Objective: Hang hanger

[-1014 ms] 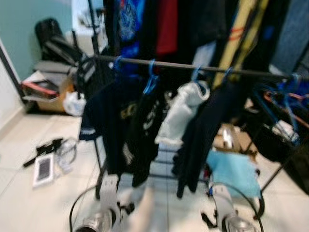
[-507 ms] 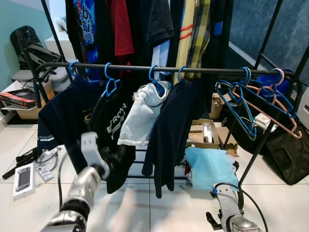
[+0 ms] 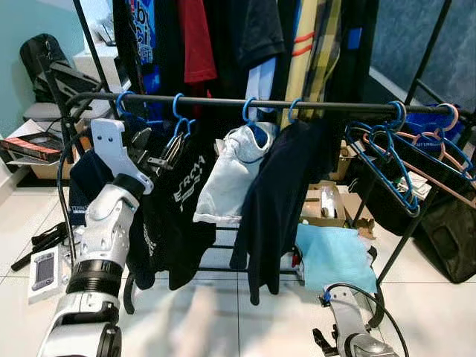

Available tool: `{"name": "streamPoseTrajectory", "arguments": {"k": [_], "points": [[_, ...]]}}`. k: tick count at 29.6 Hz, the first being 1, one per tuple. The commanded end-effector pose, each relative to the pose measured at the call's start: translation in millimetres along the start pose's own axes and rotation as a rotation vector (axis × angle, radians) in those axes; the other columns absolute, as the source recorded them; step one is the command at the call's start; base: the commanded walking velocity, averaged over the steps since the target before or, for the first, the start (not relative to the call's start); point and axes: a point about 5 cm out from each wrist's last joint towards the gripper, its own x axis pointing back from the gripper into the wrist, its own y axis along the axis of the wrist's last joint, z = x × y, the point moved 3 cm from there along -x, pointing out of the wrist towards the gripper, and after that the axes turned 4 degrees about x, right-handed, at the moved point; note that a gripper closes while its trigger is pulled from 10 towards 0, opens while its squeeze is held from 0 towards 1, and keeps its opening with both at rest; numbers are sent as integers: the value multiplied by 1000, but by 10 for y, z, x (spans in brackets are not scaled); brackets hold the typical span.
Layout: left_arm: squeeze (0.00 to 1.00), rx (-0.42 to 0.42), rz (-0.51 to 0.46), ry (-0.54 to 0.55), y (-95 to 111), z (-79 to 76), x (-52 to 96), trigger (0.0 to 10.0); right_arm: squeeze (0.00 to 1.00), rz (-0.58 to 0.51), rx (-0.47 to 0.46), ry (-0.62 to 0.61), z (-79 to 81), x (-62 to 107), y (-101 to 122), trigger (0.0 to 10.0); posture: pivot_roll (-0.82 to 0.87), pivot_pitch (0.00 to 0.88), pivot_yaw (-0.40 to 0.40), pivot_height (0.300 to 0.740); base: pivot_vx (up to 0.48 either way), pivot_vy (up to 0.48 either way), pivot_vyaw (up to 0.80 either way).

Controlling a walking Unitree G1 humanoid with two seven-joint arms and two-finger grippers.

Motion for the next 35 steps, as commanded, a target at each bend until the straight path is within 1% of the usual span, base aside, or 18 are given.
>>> {"name": "streamPoseTrajectory", "arguments": {"k": [1,6,9,14,16,20,24,25,27,28,30,31,32,33,35], "points": [[0,-11,-13,-34,3,-61,29,10000,0,7,6,14,40,0,-38,10000,-77,0,7,740,304,0,0],[0,-46,-3,-71,78,-115,33,10000,0,13,14,18,39,3,-53,10000,-78,0,7,740,332,0,0],[0,-45,3,-71,84,-128,40,10000,0,12,16,19,41,2,-53,10000,-82,0,9,740,334,0,0],[0,-47,30,-62,16,-122,63,10000,0,11,16,19,46,1,-52,10000,-86,0,12,740,340,0,0],[0,-65,55,-75,-26,-133,74,10000,0,12,18,21,49,1,-52,10000,-84,0,12,740,352,0,0],[0,-82,74,-82,-49,-134,90,10000,0,13,20,22,52,1,-53,10000,-79,0,9,740,350,0,0],[0,-101,94,-64,-57,-98,118,10000,0,14,23,25,55,1,-57,10000,-76,0,8,740,337,0,0],[0,-110,111,-63,-70,-82,137,10000,0,15,24,26,57,1,-59,10000,-77,0,10,740,0,0,0],[0,-110,111,-63,-70,-82,137,10000,0,15,24,26,57,1,-59,10000,-77,0,10,740,0,0,0],[0,-125,152,-86,-115,-77,179,10000,0,17,25,26,59,1,-63,10000,-77,0,10,740,0,0,0],[0,-125,152,-86,-115,-77,179,10000,0,17,25,26,59,1,-63,10000,-77,0,10,740,0,0,0],[0,-148,203,-103,-176,-64,221,10000,0,18,26,27,62,1,-66,10000,-75,0,12,740,0,0,0],[0,-148,203,-103,-176,-64,221,10000,0,18,26,27,62,1,-66,10000,-75,0,12,740,0,0,0],[0,-192,265,-108,-249,-32,261,10000,0,19,25,27,66,1,-69,10000,-76,0,17,740,0,0,0],[0,-192,265,-108,-249,-32,261,10000,0,19,25,27,66,1,-69,10000,-76,0,17,740,0,0,0]]}}
